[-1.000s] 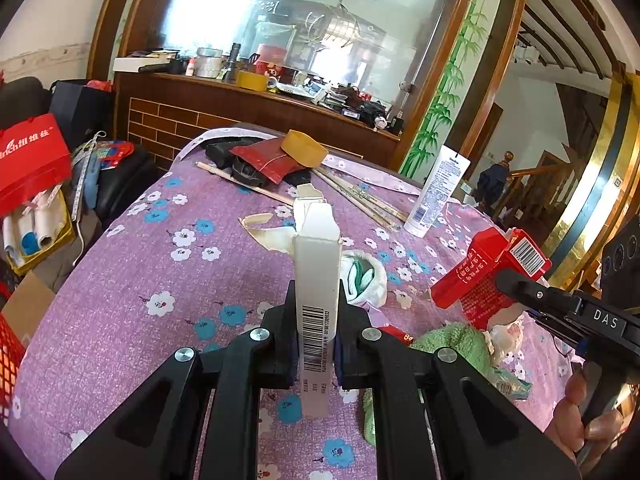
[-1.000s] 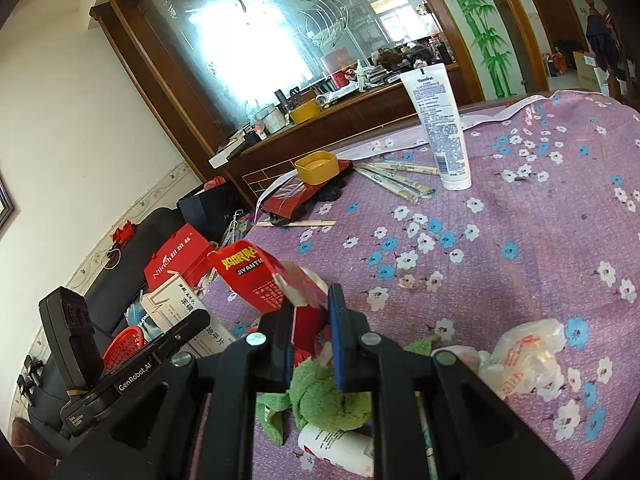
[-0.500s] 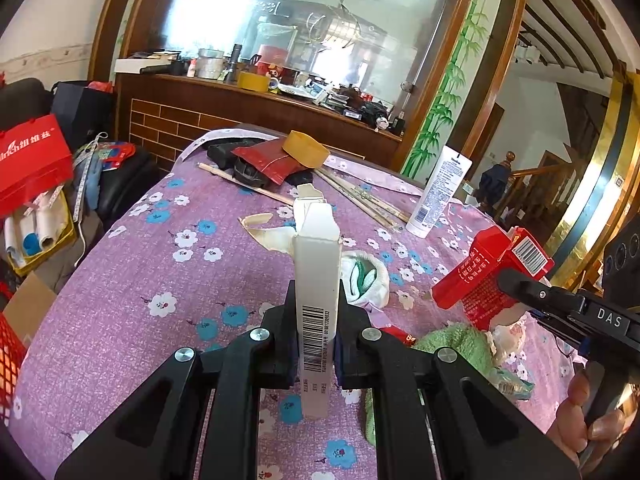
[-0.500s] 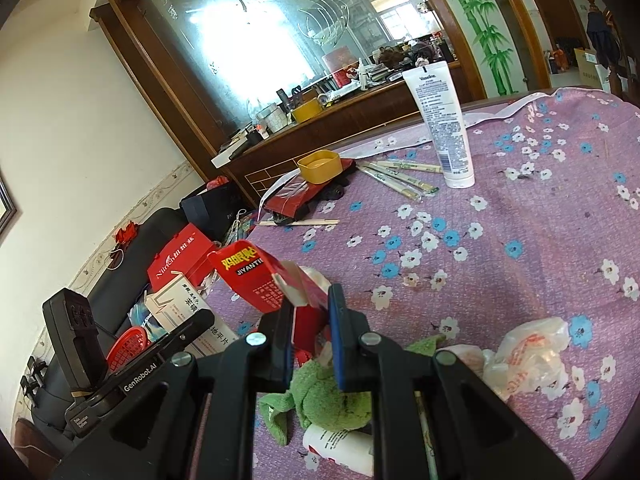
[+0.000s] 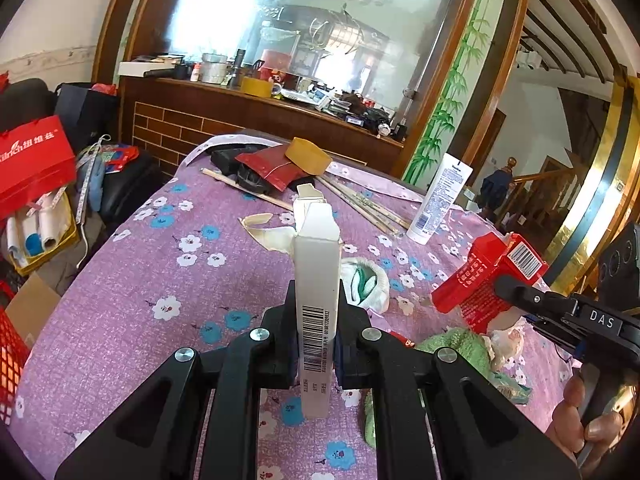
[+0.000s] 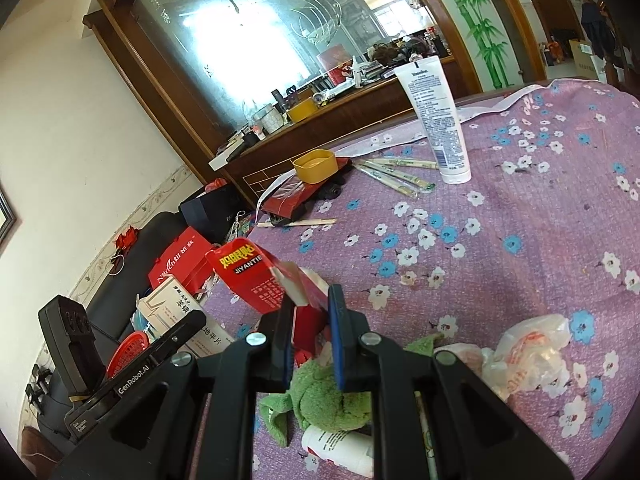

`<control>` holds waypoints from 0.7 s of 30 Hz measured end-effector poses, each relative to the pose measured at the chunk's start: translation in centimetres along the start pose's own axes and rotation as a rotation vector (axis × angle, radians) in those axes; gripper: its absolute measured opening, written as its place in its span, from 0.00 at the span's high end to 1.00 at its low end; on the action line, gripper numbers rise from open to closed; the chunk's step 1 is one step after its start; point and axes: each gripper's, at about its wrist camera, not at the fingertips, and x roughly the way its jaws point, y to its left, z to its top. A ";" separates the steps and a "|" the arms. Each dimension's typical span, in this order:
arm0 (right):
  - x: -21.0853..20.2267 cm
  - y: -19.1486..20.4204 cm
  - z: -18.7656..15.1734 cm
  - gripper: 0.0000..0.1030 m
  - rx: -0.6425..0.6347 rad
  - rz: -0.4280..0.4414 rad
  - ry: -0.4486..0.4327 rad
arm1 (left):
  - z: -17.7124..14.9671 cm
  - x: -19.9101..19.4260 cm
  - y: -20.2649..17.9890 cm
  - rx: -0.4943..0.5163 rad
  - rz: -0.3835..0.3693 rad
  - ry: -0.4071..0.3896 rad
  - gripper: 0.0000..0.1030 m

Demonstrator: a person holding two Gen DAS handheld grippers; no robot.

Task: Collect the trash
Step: 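Carry both items to the red basket and open both tools to drop them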

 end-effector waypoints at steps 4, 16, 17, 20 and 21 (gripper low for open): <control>-0.2 -0.4 0.1 0.84 0.015 -0.003 -0.005 | -0.5 -0.4 0.1 -0.030 -0.004 0.031 0.00; -0.7 -0.3 0.1 0.84 0.020 0.003 -0.013 | -1.9 -6.8 -0.2 -0.038 0.011 0.011 0.00; -0.9 -0.2 0.1 0.84 0.018 0.007 -0.016 | -2.0 -7.4 0.1 -0.045 0.013 0.013 0.00; -1.2 -0.1 0.0 0.84 0.013 0.023 -0.016 | -2.2 -9.4 1.4 -0.062 0.019 0.012 0.00; -1.0 -0.1 -0.1 0.84 0.022 0.031 -0.004 | -2.1 -10.3 2.1 -0.069 0.026 0.007 0.00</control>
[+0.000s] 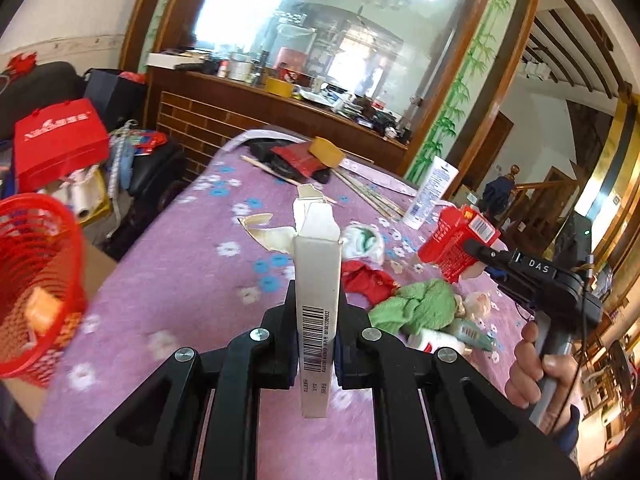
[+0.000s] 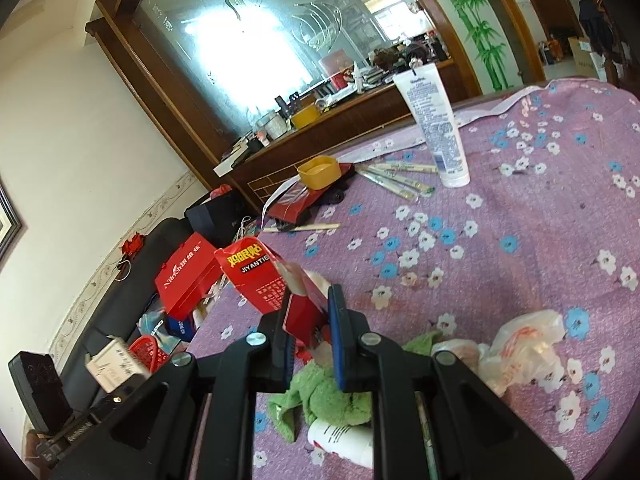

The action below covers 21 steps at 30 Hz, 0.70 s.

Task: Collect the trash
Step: 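Carry both items to the red basket and open both tools to drop them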

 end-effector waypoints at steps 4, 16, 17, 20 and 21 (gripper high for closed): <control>-0.2 1.2 -0.8 0.85 0.052 0.073 0.033 | 0.5 -3.0 3.2 -0.057 0.013 -0.014 0.00; 4.9 17.3 -6.1 0.85 -0.140 0.250 0.188 | 1.1 -7.1 15.1 -0.251 0.153 -0.063 0.00; 5.7 18.7 -6.6 0.85 -0.161 0.251 0.202 | 1.0 -7.2 15.7 -0.260 0.158 -0.062 0.00; 8.3 21.7 -7.8 0.85 -0.186 0.245 0.239 | 0.8 -7.1 17.4 -0.293 0.163 -0.058 0.00; 8.6 22.1 -8.0 0.85 -0.190 0.245 0.241 | 0.8 -6.9 17.6 -0.292 0.163 -0.059 0.00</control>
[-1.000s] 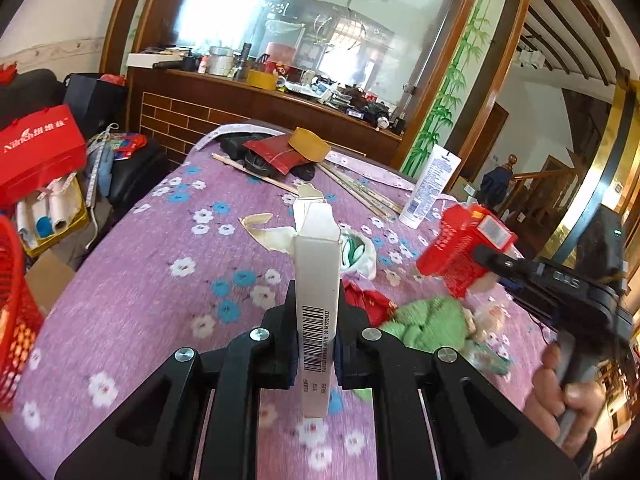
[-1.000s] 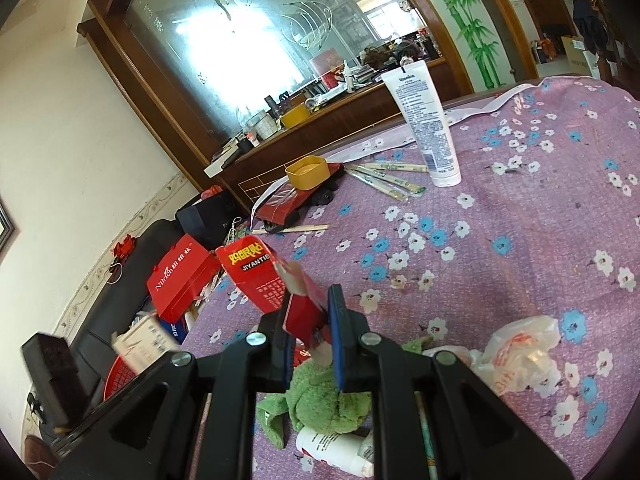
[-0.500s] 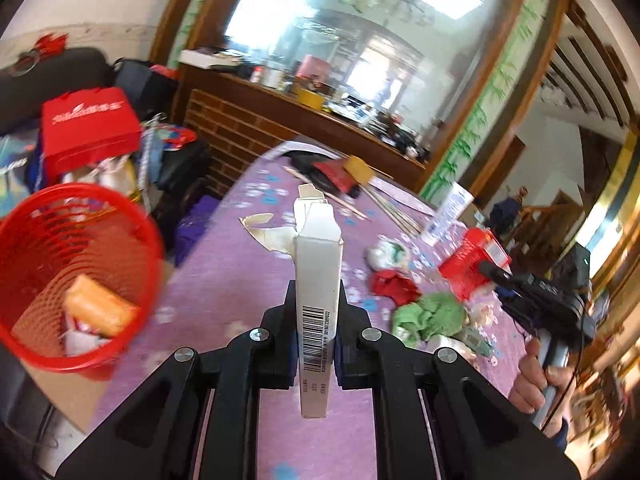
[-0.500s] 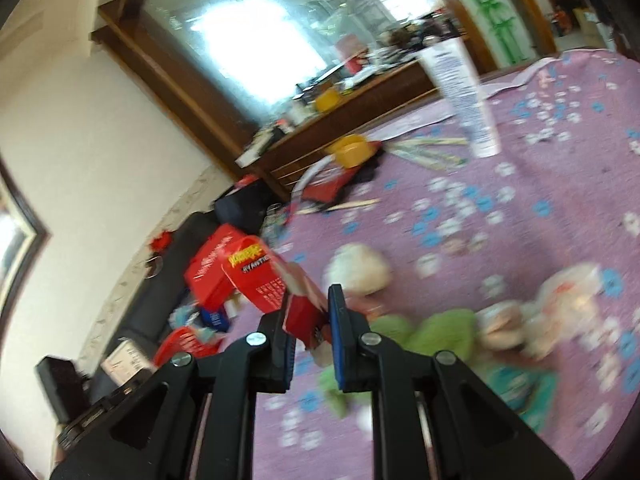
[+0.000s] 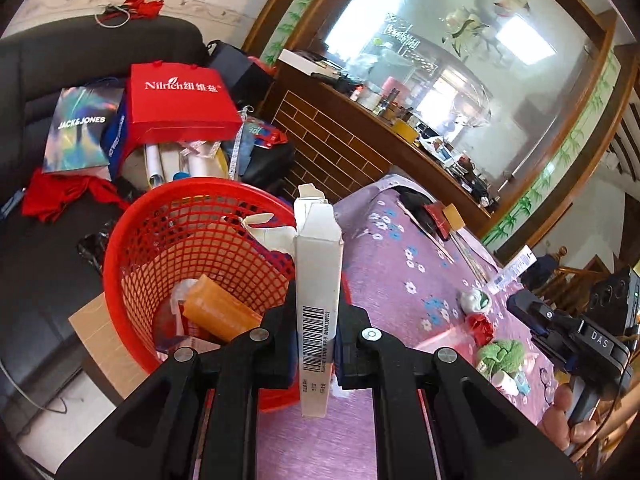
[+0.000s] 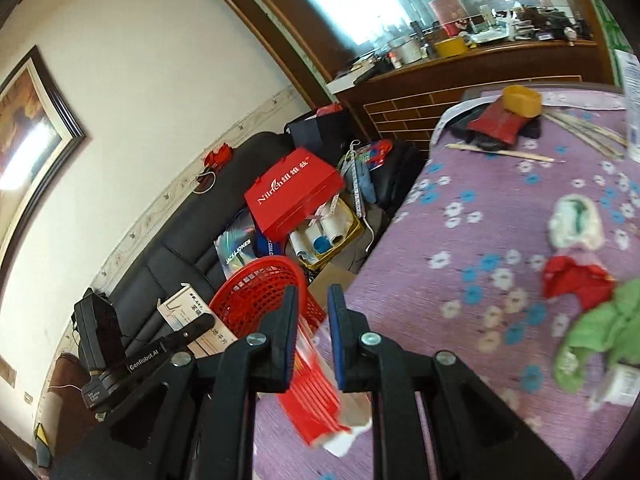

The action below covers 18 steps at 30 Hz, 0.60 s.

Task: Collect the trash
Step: 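Carry both items to the red basket and open both tools to drop them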

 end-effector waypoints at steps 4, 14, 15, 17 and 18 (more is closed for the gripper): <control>2.5 0.8 0.6 0.85 0.023 0.017 0.027 | 0.3 0.4 0.7 0.002 -0.005 0.002 0.00; 4.7 -0.9 -3.4 0.48 -0.104 -0.092 0.237 | 0.5 0.3 2.0 0.017 -0.032 0.015 0.00; 4.8 -1.4 -3.8 0.48 -0.096 -0.087 0.250 | 0.5 0.4 2.0 0.018 -0.032 0.017 0.00; 5.0 -2.1 -4.7 0.48 -0.087 -0.043 0.278 | 0.5 0.5 2.0 0.020 -0.028 0.018 0.00; 5.3 -2.2 -4.9 0.48 -0.096 -0.030 0.292 | 0.5 0.6 1.9 0.023 -0.026 0.019 0.00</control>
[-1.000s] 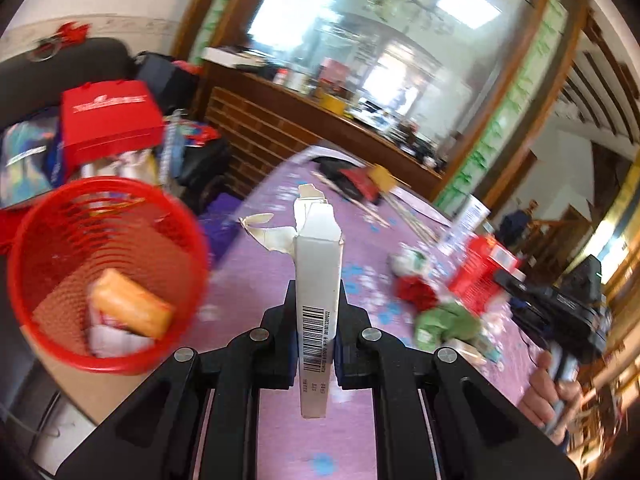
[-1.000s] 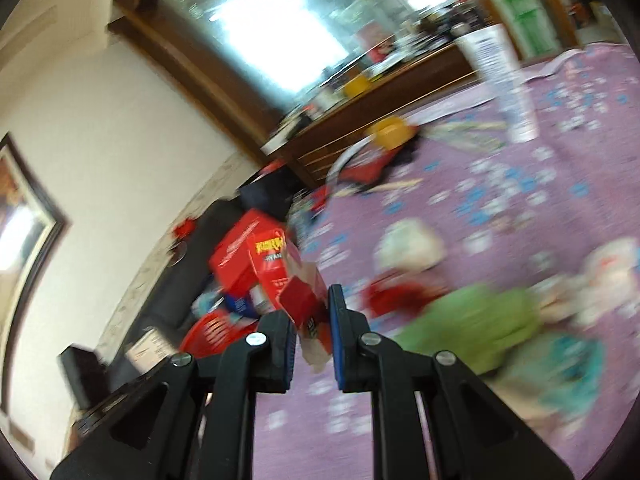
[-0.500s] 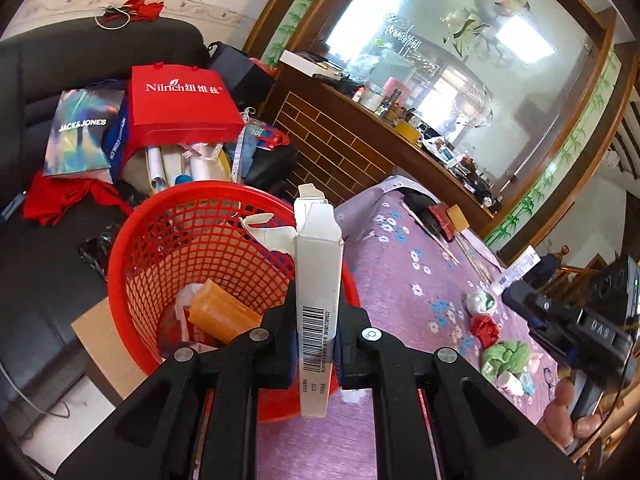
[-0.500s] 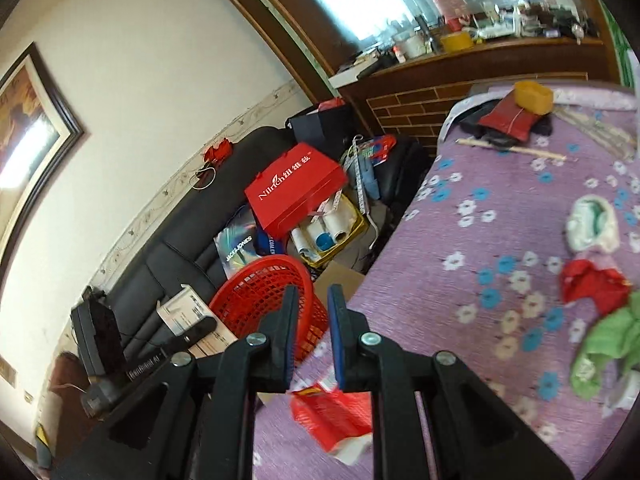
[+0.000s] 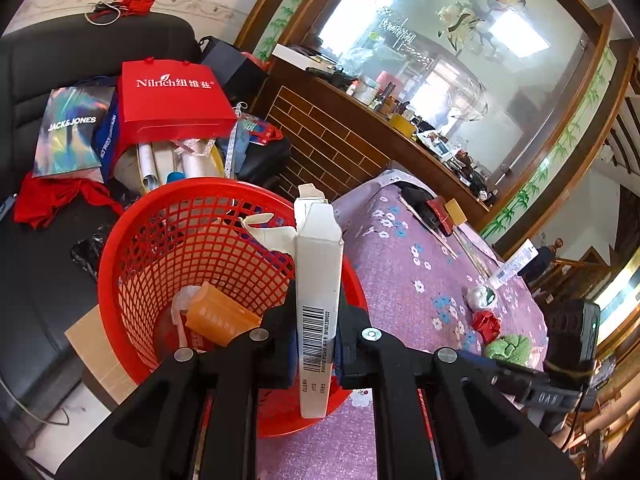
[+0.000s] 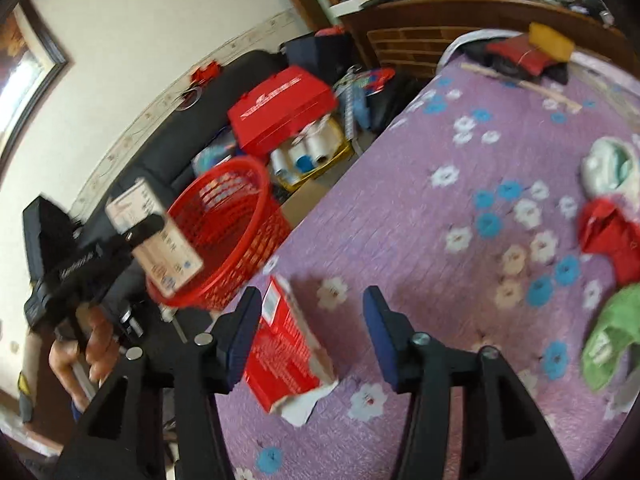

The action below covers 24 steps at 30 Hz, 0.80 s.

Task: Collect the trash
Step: 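Carry both items to the red basket and open both tools to drop them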

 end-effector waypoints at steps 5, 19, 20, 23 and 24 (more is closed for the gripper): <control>1.6 1.6 -1.3 0.94 -0.099 -0.020 0.087 | 0.3 0.0 0.1 -0.003 0.014 0.002 0.00; 1.1 10.1 5.8 0.84 -0.132 -0.014 -0.138 | 1.9 -0.2 2.2 -0.040 0.112 -0.024 0.00; 1.8 10.5 6.1 0.77 -0.139 -0.023 -0.134 | 1.9 -0.3 2.5 -0.054 0.121 -0.032 0.00; 2.3 10.5 6.0 0.59 -0.138 -0.049 -0.125 | 1.9 -0.9 3.3 -0.089 0.115 -0.049 0.00; 2.0 10.4 5.8 0.59 -0.142 -0.039 -0.129 | 1.7 -1.2 3.4 -0.085 0.102 -0.056 0.00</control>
